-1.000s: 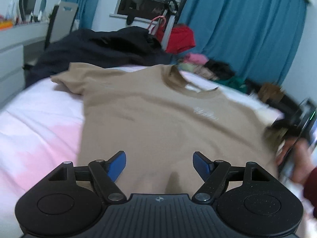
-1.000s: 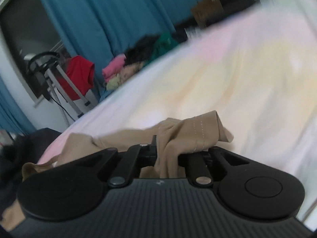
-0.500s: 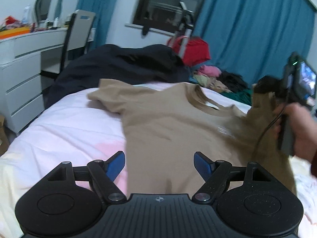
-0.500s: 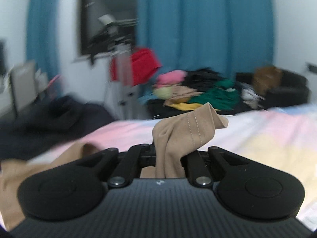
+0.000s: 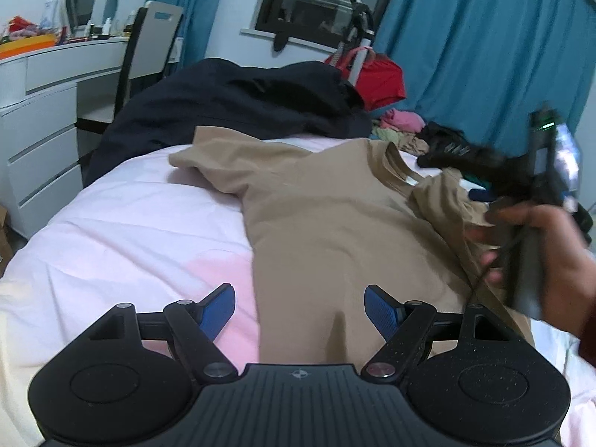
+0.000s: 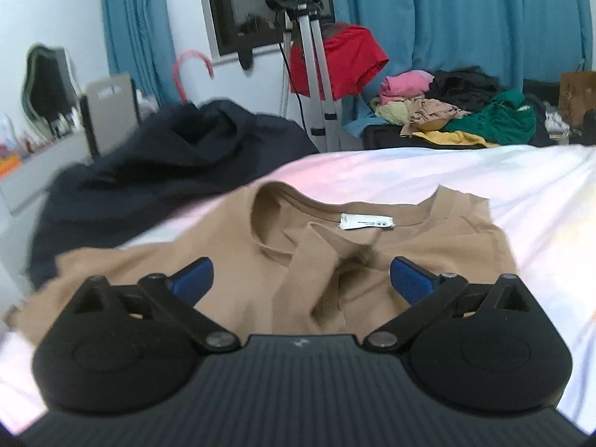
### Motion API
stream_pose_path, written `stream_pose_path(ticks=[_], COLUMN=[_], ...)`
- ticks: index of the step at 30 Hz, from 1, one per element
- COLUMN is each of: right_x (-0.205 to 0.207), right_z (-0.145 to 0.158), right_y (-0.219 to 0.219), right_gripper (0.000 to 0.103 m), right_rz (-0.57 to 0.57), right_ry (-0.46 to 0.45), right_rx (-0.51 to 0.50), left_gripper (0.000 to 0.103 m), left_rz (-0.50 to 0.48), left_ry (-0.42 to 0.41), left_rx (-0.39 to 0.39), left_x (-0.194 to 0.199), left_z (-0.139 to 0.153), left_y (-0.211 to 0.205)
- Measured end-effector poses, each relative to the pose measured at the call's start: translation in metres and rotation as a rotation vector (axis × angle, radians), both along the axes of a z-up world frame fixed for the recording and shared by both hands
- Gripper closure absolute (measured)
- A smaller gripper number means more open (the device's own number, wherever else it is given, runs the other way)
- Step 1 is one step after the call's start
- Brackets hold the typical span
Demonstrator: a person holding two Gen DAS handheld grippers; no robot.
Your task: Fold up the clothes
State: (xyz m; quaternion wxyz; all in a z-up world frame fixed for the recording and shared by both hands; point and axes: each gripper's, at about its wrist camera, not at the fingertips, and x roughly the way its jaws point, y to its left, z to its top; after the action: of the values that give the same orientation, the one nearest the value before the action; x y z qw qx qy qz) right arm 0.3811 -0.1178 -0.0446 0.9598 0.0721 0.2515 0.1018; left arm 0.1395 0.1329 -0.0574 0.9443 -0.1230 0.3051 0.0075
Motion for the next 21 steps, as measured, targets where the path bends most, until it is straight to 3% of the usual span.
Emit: stream_pose_path(ticks=[5, 13, 16, 21], right_x=[-0.097, -0.284, -0.326, -0.356], right_z=[0.035, 0.058, 0.054, 0.051], right_y=[-0.042, -0.113, -0.138, -0.178], right_gripper=[0.0, 0.0, 0.0, 0.0], right_rz=[-0.011, -0.047, -0.122, -0.263], right_ry=[-0.062, -0.205, -0.226, -0.255], right_rx=[0.091, 0.091, 0.109, 0.097], left_gripper=[0.025, 0.025, 0.025, 0.028], left_rz=[-0.028, -0.093, -0.144, -0.267], left_ry=[-0.028, -0.029, -0.021, -0.006], left_rx=[0.04, 0.084, 0.125, 0.176], left_x=[-0.009, -0.042, -0.059, -0.088], left_z=[0.004, 0.015, 0.018, 0.019], left_y=[-0.014, -0.049, -0.073, -0.121])
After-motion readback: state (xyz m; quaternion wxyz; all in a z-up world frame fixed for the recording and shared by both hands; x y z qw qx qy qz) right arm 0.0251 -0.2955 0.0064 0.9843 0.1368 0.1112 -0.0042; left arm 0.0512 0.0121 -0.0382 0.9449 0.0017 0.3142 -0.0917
